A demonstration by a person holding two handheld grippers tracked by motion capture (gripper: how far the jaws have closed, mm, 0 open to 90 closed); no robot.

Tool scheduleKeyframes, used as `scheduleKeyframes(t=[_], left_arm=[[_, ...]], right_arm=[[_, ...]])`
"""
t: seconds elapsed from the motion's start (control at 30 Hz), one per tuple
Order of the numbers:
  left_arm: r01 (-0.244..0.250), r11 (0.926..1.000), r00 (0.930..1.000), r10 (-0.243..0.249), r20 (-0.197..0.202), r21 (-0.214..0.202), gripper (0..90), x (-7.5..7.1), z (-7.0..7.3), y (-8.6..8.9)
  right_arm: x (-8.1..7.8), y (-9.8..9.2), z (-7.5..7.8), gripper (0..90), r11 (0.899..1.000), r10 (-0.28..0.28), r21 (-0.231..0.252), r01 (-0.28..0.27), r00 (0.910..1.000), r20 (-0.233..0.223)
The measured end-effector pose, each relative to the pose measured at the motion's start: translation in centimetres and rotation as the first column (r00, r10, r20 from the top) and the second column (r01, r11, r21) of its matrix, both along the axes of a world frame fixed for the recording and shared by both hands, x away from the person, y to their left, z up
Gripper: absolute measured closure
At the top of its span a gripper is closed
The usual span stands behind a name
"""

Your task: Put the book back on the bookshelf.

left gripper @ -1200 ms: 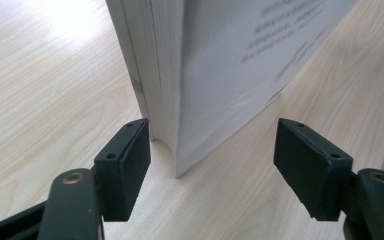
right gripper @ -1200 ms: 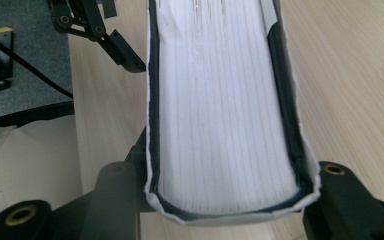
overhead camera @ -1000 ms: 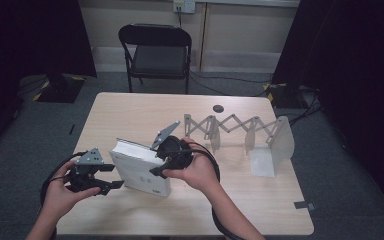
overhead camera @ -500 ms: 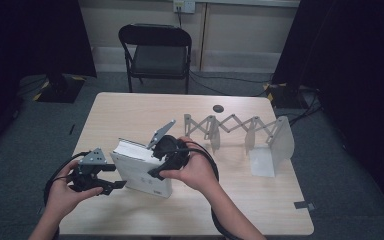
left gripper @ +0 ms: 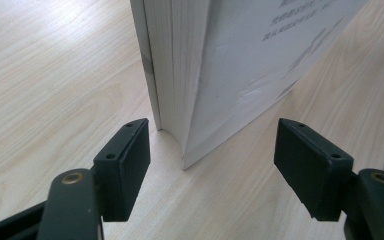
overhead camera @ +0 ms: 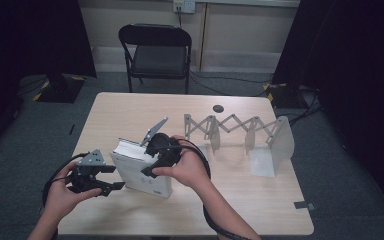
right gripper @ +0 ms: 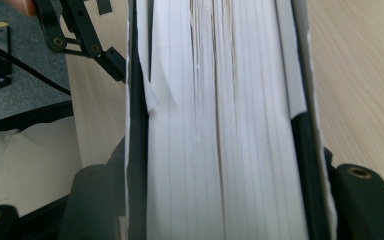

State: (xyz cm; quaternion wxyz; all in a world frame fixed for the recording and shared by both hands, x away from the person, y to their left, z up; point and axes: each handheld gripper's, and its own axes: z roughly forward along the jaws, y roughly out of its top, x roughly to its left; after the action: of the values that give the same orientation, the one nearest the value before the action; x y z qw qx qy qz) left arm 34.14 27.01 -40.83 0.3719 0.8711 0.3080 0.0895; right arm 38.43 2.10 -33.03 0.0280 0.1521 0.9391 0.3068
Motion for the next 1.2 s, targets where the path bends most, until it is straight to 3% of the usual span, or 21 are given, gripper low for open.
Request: scheduleKeyframes(t=[0.9, 1.1, 1.2], left_arm=[[0.015, 0.9999, 0.9999, -0.015, -0.004, 0.000, 27.1, 0.0, -0.7, -0.6], [0.015, 0.9997, 0.9999, -0.016, -0.004, -0.017, 24.3, 0.1, -0.8, -0.8], [0.018, 0.9996, 0.9998, -0.018, -0.002, -0.021, 22.7, 0.1, -0.9, -0.7]], right_arm=[[0.8, 1.9, -0.5, 32.0, 1.000, -0.012, 0.001, 0.012, 0.9994, -0.033], [0.9, 2.0, -0.5, 33.0, 1.000, -0.021, -0.004, 0.021, 0.9990, -0.039], [0.8, 2.0, -0.5, 38.2, 1.000, -0.028, 0.001, 0.028, 0.9987, -0.043]])
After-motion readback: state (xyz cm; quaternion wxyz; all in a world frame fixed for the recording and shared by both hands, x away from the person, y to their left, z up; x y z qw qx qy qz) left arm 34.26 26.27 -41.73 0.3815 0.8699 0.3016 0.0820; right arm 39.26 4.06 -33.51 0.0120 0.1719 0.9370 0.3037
